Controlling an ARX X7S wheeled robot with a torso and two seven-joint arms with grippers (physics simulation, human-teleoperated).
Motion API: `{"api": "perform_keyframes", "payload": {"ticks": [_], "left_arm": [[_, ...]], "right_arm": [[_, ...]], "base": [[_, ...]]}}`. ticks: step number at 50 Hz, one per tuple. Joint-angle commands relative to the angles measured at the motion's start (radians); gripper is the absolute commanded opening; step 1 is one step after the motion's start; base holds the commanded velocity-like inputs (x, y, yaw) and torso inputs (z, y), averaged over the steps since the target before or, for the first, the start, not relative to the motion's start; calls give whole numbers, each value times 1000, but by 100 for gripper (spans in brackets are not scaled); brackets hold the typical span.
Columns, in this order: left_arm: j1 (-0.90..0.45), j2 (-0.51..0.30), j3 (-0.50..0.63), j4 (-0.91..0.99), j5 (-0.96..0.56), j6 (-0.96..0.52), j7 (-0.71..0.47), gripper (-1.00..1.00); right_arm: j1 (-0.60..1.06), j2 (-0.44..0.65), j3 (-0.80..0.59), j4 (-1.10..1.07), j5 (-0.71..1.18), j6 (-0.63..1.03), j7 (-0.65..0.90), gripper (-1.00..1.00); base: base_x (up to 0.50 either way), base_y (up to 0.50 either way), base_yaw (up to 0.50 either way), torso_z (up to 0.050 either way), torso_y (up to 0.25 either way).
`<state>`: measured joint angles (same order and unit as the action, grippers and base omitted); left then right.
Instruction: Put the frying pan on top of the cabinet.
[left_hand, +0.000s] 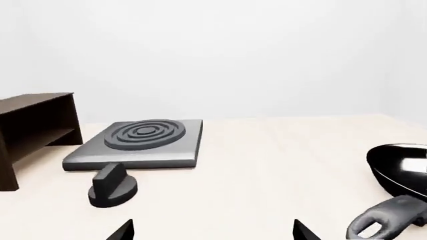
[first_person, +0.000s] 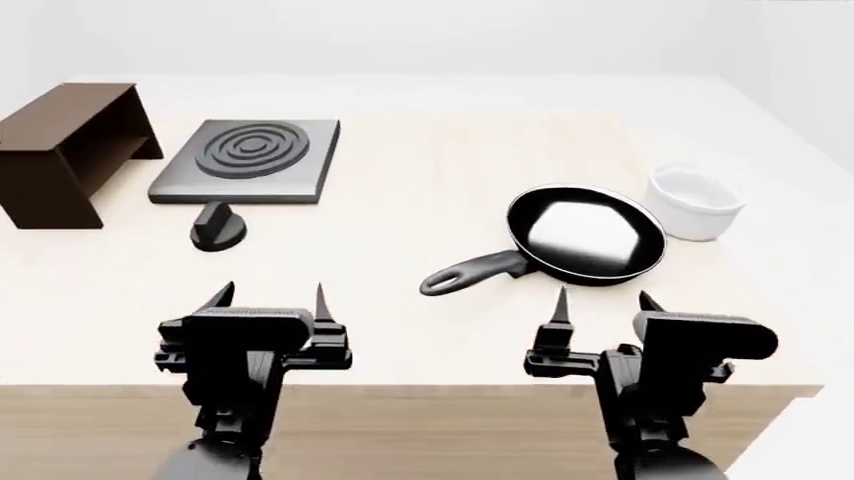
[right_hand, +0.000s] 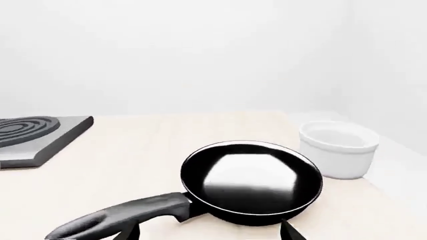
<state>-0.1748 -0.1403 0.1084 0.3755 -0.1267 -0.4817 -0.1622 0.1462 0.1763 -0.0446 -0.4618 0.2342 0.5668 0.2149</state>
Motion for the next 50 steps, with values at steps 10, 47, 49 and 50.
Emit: {"api": "perform_keyframes", "payload": {"ticks": [10, 47, 49, 50], "left_arm": [[-92, -34, 22, 138, -6, -183, -33, 100], [-85, -49, 34, 116, -21, -153, -57, 100], [-86, -51, 33, 120, -25, -158, -56, 100], [-87, -51, 34, 121, -26, -160, -56, 100]], "right_arm": [[75, 53, 28, -209, 59, 268, 54, 100], [51, 59, 14, -175, 74, 205, 52, 100], [49, 59, 16, -179, 78, 201, 50, 100], [51, 60, 15, -180, 78, 206, 52, 100]], "base": [[500, 0, 0, 0, 0], [500, 0, 0, 0, 0], [252, 0, 0, 0, 0], [0, 0, 0, 0, 0]]}}
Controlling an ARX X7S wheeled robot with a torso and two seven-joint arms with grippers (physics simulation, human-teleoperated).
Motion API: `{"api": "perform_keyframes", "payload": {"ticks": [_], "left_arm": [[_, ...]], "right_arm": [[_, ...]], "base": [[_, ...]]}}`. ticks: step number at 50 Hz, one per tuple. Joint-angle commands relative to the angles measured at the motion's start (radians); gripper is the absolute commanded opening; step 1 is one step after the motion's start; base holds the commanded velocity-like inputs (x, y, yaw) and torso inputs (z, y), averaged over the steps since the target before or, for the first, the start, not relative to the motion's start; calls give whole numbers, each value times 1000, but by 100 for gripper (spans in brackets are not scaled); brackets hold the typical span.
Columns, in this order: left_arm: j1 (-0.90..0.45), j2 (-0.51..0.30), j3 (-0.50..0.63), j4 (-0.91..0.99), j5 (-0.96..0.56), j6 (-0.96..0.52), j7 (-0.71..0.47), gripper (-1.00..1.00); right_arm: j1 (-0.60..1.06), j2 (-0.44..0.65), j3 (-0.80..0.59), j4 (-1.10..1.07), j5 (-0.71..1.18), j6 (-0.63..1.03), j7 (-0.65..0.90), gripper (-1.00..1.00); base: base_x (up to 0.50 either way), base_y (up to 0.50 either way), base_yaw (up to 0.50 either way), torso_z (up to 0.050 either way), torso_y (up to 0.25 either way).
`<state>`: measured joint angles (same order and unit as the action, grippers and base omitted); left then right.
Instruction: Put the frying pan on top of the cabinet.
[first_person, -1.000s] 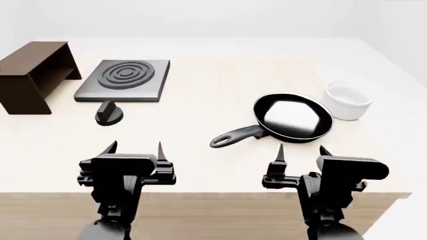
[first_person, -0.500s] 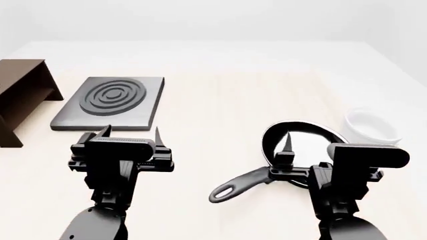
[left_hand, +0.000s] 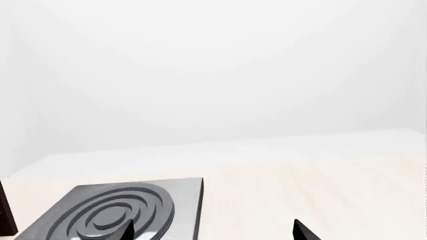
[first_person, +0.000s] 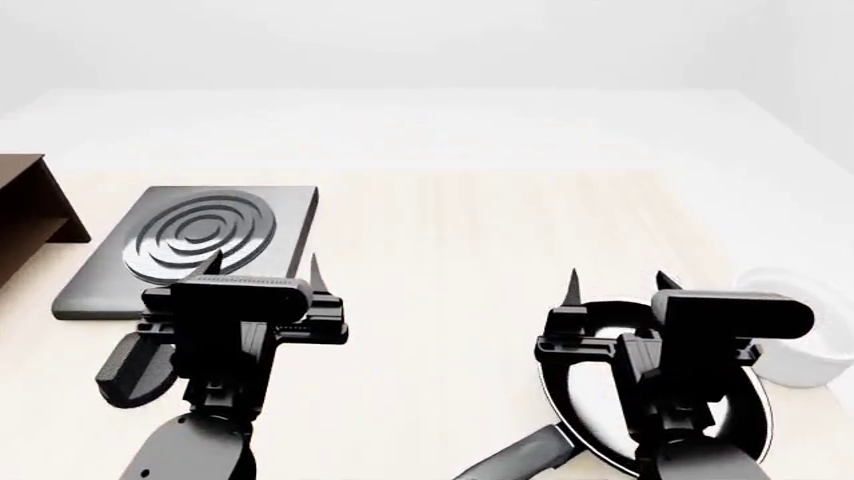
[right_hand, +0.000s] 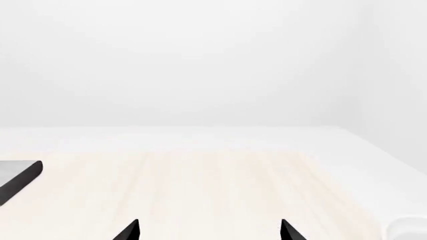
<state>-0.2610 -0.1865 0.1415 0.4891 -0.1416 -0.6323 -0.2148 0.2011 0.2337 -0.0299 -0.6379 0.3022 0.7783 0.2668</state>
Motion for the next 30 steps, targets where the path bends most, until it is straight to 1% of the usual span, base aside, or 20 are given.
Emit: {"api": "perform_keyframes", "payload": {"ticks": [1, 4, 6, 8, 9, 10, 11, 12, 13, 14, 17, 18, 19, 20, 21, 22, 23, 25, 26, 30], "left_arm": [[-1, -7, 2, 7, -12, -11, -2, 100], [-17, -21, 7, 32, -58, -86, 37, 100], [-33, -22, 9, 44, -71, -137, 39, 100], [-43, -20, 16, 45, -54, -141, 19, 100], [-58, -30, 20, 68, -77, -195, 38, 100], [-59, -31, 20, 70, -78, -197, 38, 100], [-74, -29, 10, 84, -98, -244, 42, 100], [-96, -46, 3, 123, -178, -352, 105, 100], [-108, -63, 10, 149, -207, -418, 126, 100], [-137, -102, 40, 186, -261, -528, 179, 100], [-197, -148, 46, 249, -387, -707, 281, 100], [-209, -159, 34, 275, -427, -736, 317, 100], [-255, -163, 30, 283, -486, -855, 349, 100], [-267, -181, 43, 294, -518, -880, 381, 100], [-270, -182, 31, 306, -531, -879, 390, 100], [-285, -180, 24, 306, -565, -925, 404, 100], [-293, -203, 31, 307, -635, -937, 397, 100], [-317, -226, 16, 280, -804, -937, 313, 100], [-325, -232, 13, 272, -855, -935, 284, 100], [-348, -231, -7, 239, -962, -930, 212, 100]], "right_arm": [[-2, 5, -1, -5, 9, -4, 1, 100], [2, 8, -3, -3, 7, 1, 5, 100], [4, 10, -2, -3, 8, 5, 7, 100], [5, 11, -2, -4, 10, 4, 7, 100], [7, 12, -1, -5, 9, 6, 9, 100], [7, 13, -2, -5, 9, 6, 9, 100], [7, 14, 0, -7, 11, 7, 9, 100], [7, 15, 0, -6, 10, 7, 10, 100], [8, 15, 1, -6, 11, 8, 11, 100], [8, 15, 3, -6, 13, 9, 11, 100], [9, 18, 0, -9, 13, 10, 13, 100], [9, 18, 0, -11, 14, 10, 13, 100], [9, 19, -3, -11, 11, 9, 15, 100], [9, 18, -2, -9, 13, 8, 15, 100], [10, 18, -3, -7, 12, 8, 16, 100], [10, 18, -4, -6, 12, 7, 17, 100], [10, 18, -4, -6, 13, 5, 16, 100], [9, 19, -8, -4, 12, 3, 16, 100], [9, 19, -8, -4, 13, 4, 17, 100], [8, 20, -9, -5, 14, 1, 18, 100]], "base": [[0, 0, 0, 0, 0], [0, 0, 0, 0, 0], [0, 0, 0, 0, 0], [0, 0, 0, 0, 0], [0, 0, 0, 0, 0], [0, 0, 0, 0, 0], [0, 0, 0, 0, 0], [0, 0, 0, 0, 0], [0, 0, 0, 0, 0], [0, 0, 0, 0, 0], [0, 0, 0, 0, 0], [0, 0, 0, 0, 0], [0, 0, 0, 0, 0], [0, 0, 0, 0, 0], [0, 0, 0, 0, 0], [0, 0, 0, 0, 0], [0, 0, 0, 0, 0], [0, 0, 0, 0, 0], [0, 0, 0, 0, 0], [0, 0, 0, 0, 0]]}}
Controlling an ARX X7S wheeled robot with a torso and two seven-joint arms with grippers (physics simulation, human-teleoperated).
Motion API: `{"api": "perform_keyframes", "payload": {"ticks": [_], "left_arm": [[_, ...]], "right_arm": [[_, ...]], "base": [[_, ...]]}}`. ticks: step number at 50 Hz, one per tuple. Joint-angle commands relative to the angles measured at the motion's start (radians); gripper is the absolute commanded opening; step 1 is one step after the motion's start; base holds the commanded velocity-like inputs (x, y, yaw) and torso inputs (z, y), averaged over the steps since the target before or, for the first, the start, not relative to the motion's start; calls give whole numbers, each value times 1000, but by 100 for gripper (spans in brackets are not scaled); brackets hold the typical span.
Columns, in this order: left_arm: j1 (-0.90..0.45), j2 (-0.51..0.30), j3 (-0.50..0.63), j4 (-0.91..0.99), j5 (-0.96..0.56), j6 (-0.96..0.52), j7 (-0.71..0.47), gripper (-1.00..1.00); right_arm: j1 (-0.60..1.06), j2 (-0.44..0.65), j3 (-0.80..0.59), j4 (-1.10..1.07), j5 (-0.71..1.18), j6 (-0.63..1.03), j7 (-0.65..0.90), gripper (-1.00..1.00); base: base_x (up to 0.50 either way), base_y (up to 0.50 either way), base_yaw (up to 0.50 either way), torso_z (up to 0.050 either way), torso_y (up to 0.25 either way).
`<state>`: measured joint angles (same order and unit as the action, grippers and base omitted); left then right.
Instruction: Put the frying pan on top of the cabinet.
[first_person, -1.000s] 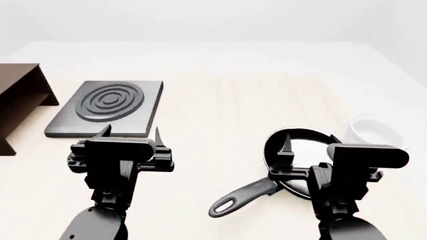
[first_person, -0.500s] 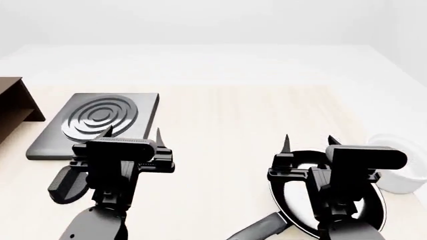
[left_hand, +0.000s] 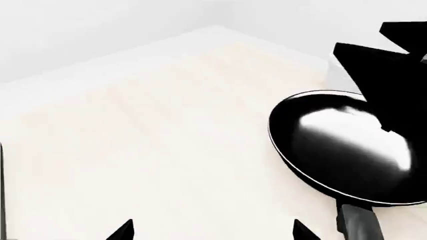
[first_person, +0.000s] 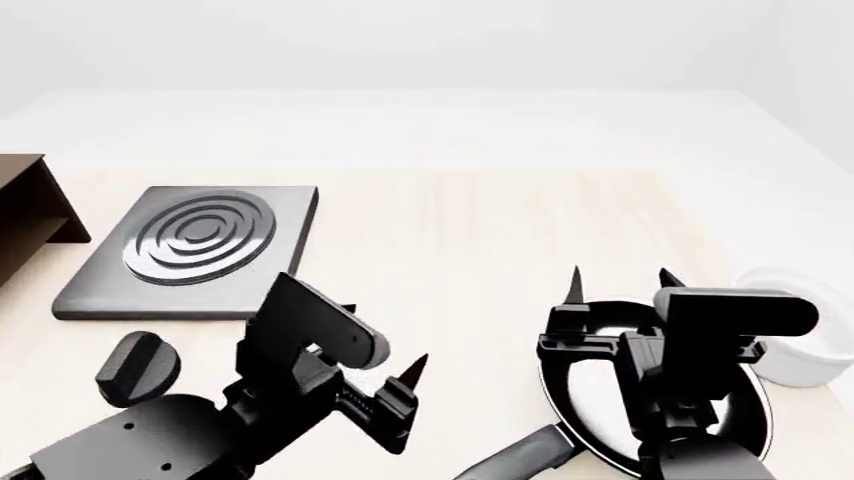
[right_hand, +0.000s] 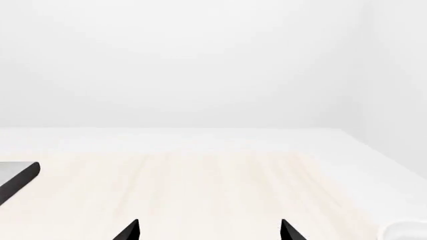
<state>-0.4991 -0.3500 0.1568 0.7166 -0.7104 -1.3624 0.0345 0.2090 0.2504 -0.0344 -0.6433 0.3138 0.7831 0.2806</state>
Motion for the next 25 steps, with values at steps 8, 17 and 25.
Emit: {"api": "perform_keyframes", "payload": {"ticks": [8, 17, 25], "left_arm": [[-114, -77, 11, -15, -423, -170, -74, 100], [-142, -56, 74, -68, -484, -190, -121, 100], [-181, -28, 159, -138, -577, -190, -224, 100]], "right_arm": [[-5, 4, -12, 10, 4, -14, 4, 100], [-5, 6, -19, 16, 4, -22, 6, 100], [-2, 10, -23, 15, 6, -19, 10, 100]], "base": [[0, 0, 0, 0, 0], [0, 0, 0, 0, 0], [0, 0, 0, 0, 0]]}}
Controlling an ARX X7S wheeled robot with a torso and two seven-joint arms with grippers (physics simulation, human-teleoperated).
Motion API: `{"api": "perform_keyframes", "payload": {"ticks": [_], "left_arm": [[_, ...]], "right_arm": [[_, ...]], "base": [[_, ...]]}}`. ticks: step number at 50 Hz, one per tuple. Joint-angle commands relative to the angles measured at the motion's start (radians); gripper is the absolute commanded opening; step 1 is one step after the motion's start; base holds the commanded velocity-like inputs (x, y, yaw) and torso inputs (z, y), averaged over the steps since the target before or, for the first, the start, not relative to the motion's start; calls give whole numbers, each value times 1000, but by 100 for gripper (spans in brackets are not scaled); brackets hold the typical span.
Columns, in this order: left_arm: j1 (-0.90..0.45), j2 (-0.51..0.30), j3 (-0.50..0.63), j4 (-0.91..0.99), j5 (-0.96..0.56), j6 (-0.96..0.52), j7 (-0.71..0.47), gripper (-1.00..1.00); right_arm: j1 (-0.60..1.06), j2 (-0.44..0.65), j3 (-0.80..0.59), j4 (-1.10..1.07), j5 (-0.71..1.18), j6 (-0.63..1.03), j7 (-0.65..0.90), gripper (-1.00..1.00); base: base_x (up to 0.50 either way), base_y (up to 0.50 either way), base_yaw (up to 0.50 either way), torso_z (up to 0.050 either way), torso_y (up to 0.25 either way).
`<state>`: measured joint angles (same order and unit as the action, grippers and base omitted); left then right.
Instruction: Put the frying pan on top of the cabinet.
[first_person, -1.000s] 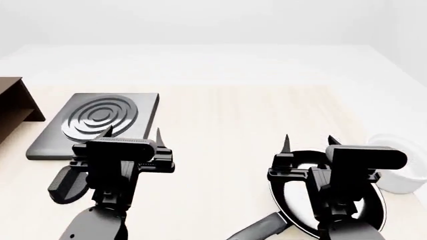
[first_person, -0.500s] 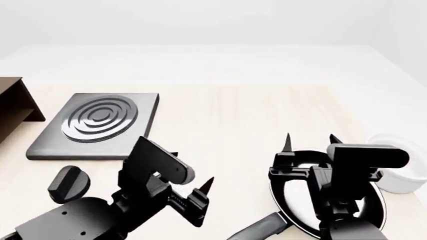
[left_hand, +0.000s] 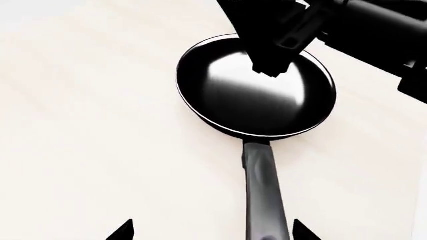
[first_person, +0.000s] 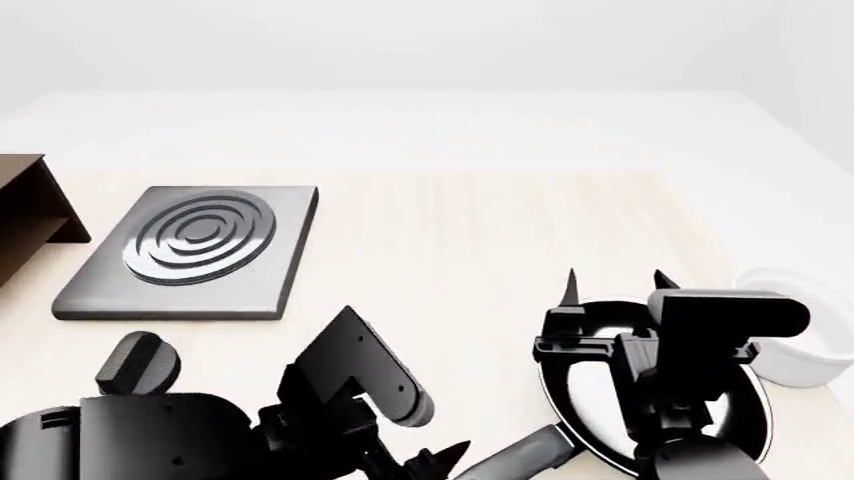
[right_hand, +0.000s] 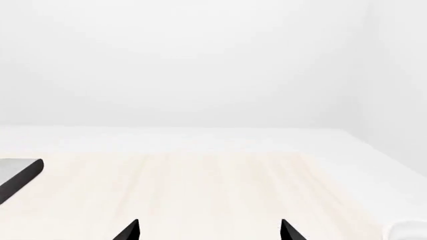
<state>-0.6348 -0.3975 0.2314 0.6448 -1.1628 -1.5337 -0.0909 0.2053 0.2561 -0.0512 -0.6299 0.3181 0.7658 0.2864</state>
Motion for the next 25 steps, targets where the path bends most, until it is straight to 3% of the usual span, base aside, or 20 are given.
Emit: {"api": "perform_keyframes", "payload": {"ticks": [1, 15, 25], "left_arm": [[-47, 22, 94, -69, -139, -20, -111, 100], [-78, 63, 219, -128, -150, 18, -177, 100], [-92, 84, 371, -182, -36, 81, -112, 100]], "right_arm": [[3, 4, -5, 3, 2, -2, 4, 100], [10, 6, -16, 11, 6, -8, 7, 100], [5, 6, -17, 14, 11, -21, 8, 100]], "base": [[0, 0, 0, 0, 0], [0, 0, 0, 0, 0], [0, 0, 0, 0, 0]]}}
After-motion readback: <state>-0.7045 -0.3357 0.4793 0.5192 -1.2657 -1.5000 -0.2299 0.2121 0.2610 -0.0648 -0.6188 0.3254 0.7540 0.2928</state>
